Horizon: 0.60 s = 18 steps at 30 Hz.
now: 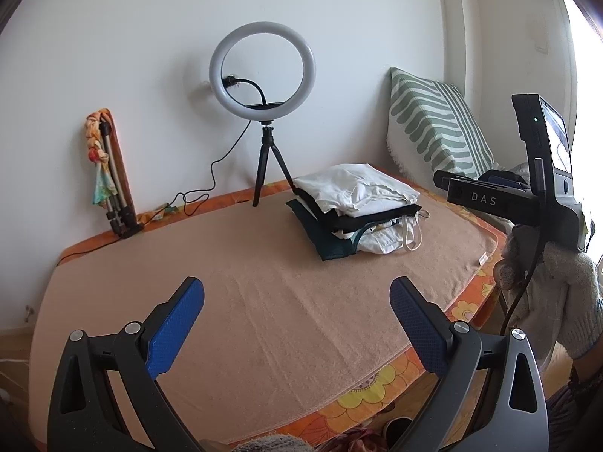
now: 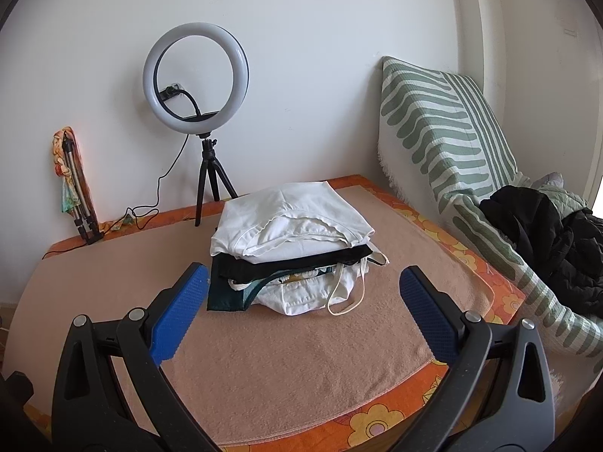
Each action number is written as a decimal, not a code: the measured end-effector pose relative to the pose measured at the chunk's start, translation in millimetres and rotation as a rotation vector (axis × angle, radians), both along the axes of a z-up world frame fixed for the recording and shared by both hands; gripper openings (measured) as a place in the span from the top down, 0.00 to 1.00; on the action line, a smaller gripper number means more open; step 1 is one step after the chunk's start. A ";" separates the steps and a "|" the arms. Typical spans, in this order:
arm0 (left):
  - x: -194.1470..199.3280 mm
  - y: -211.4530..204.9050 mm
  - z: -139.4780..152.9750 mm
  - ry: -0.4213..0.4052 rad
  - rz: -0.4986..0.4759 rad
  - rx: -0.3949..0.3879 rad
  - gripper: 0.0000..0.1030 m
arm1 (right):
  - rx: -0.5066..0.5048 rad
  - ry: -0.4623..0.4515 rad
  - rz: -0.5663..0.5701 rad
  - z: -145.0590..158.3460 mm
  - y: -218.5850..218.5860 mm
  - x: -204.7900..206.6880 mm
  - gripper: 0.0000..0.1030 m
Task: Fold small clothes
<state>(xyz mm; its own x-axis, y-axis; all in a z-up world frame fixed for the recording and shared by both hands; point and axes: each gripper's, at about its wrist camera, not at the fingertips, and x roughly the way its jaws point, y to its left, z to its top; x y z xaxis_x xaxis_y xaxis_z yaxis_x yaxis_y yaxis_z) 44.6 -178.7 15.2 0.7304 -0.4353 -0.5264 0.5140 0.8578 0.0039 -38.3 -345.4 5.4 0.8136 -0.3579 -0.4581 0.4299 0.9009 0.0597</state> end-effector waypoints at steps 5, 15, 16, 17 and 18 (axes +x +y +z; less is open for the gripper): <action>-0.6 2.5 -0.5 -0.009 0.014 0.004 0.04 | 0.007 -0.002 -0.013 -0.3 -4.6 -4.4 0.00; 0.4 2.5 -3.5 -0.005 0.023 0.007 0.04 | 0.021 0.000 -0.016 -0.8 -5.4 -5.8 0.00; 0.6 2.6 -3.4 -0.006 0.021 0.008 0.04 | 0.020 0.001 -0.015 -1.2 -5.3 -5.7 0.00; 0.6 2.5 -3.3 -0.008 0.022 0.009 0.04 | 0.017 0.003 -0.014 -1.7 -5.0 -5.3 0.00; 0.5 2.4 -3.4 -0.009 0.023 0.008 0.04 | 0.017 0.003 -0.015 -2.2 -5.4 -5.1 0.00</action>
